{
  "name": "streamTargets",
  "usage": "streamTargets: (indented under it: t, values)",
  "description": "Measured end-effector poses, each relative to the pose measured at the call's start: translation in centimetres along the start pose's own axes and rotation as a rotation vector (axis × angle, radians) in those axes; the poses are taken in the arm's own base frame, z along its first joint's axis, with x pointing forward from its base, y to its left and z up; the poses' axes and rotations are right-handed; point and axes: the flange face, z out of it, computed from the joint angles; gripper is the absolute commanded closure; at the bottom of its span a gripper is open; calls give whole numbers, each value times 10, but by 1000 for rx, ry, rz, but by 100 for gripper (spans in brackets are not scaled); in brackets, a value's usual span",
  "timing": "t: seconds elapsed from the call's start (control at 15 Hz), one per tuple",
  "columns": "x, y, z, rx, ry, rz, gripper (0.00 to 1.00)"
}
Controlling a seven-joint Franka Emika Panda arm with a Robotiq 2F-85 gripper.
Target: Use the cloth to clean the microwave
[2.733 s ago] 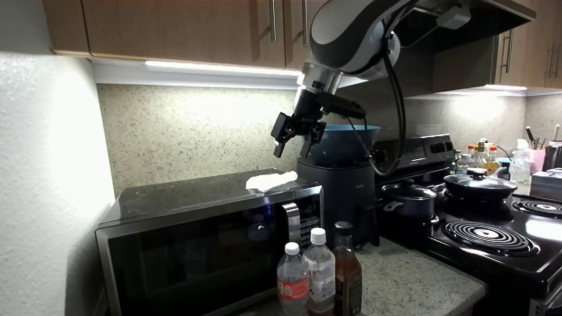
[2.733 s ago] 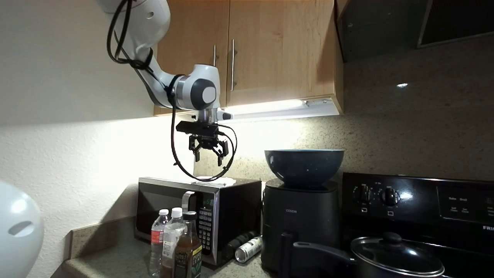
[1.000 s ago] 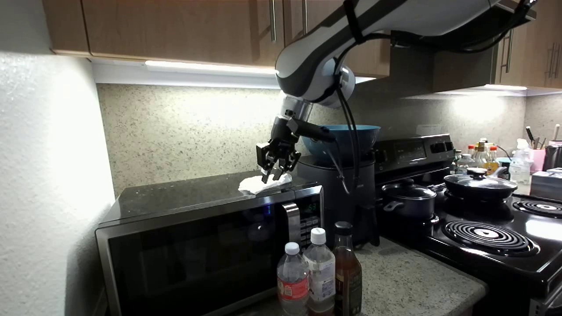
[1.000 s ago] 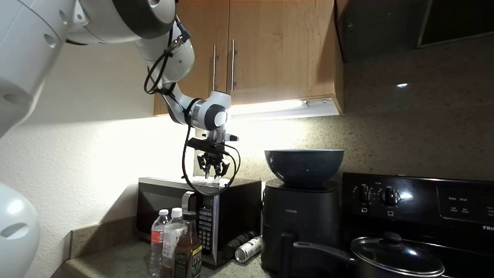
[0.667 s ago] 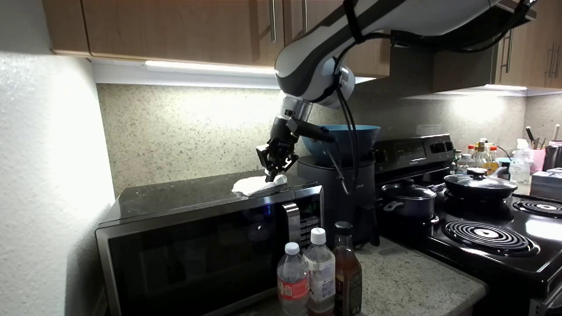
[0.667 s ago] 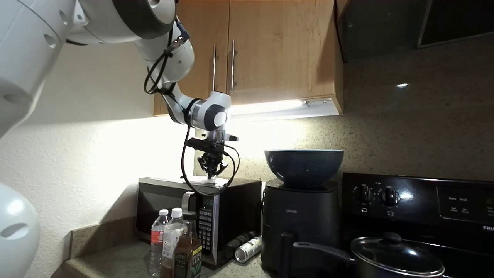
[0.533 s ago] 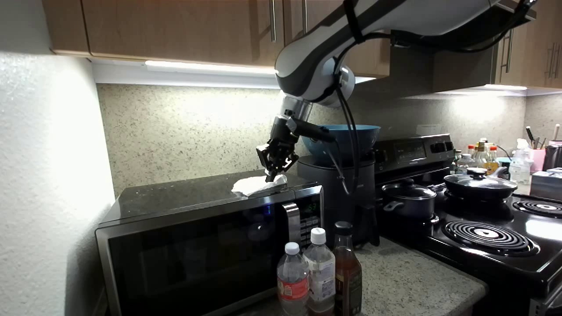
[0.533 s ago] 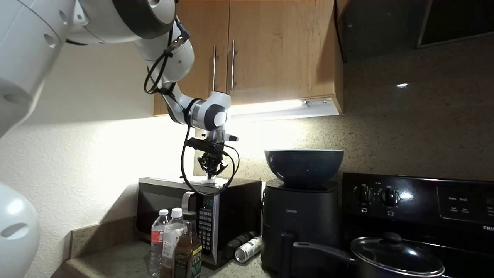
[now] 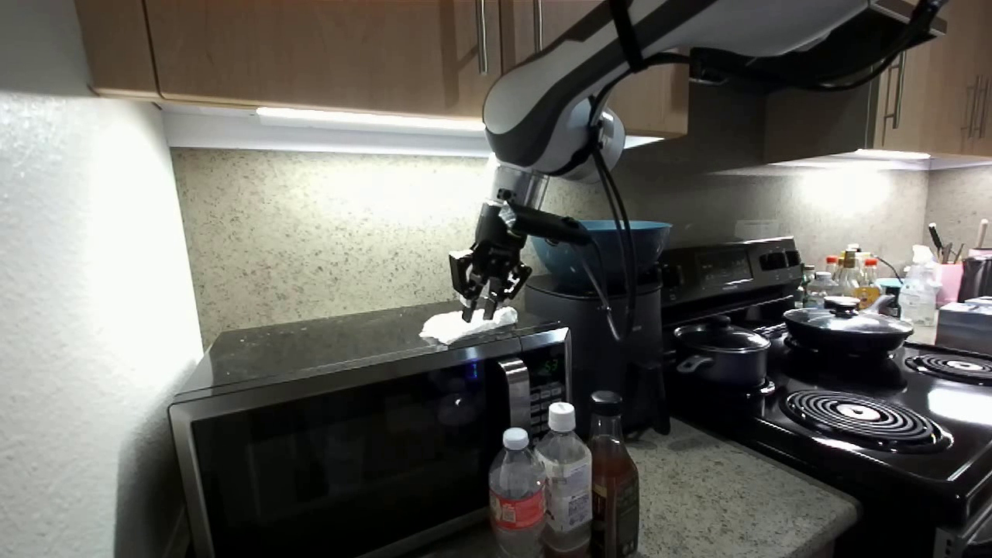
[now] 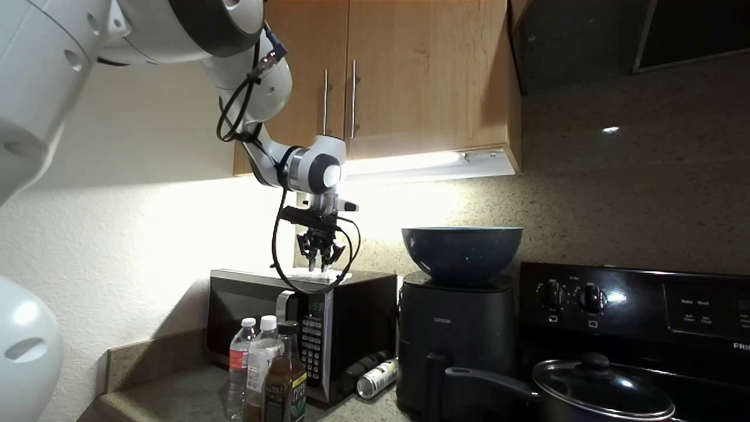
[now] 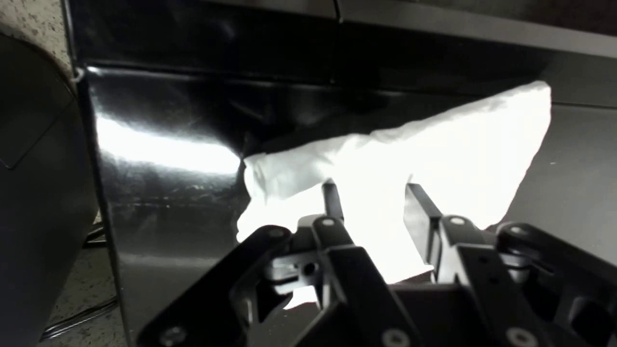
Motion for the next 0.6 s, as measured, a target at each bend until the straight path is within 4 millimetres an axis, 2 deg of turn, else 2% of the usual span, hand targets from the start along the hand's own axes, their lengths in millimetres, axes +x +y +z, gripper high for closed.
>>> streamTargets:
  t: [0.33,0.6]
  values:
    - [-2,-7,3,3,-13,-11,2]
    - [-6,-7,5,-6,-106,-11,0]
